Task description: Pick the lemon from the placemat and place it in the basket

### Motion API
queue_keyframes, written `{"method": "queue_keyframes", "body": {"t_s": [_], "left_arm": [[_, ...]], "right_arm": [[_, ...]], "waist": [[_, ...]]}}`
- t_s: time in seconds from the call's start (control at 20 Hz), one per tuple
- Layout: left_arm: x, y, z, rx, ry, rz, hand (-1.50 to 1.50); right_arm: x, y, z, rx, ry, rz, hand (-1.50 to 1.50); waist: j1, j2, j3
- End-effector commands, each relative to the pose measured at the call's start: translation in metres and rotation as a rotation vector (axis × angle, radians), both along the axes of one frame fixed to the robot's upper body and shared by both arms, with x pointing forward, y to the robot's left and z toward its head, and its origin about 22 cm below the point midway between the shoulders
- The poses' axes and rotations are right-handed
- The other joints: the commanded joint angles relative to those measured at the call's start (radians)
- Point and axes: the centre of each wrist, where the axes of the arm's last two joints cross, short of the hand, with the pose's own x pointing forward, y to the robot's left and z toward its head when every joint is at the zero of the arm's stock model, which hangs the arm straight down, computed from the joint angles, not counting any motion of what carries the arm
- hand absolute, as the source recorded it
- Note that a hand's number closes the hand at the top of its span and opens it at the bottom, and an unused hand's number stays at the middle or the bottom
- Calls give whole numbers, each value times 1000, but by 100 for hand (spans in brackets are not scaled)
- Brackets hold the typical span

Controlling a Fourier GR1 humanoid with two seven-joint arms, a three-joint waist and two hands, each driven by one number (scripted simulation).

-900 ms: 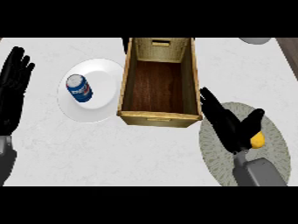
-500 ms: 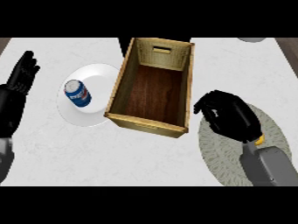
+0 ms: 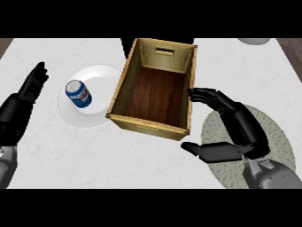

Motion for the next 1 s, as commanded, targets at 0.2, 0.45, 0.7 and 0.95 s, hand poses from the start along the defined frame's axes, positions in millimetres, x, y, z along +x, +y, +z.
{"method": "queue_keyframes", "body": {"t_s": [0.2,0.45,0.7,0.95], "left_arm": [[-1,0,-7,32,13,5,0],[7,-8,3,27,-8,-10,0],[8,-15,-3,16,-16,-25,0],[10,-11,-6,10,-24,-28,0]], "right_arm": [[24,-67,89,-768,-110,-223,-150],[25,-74,138,-1176,-16,-8,-150],[32,-79,161,-1345,133,209,-150],[55,-80,169,-1387,227,285,-150]], "waist": [[1,-1,-6],[18,3,-4],[26,9,-1],[31,11,2]]}}
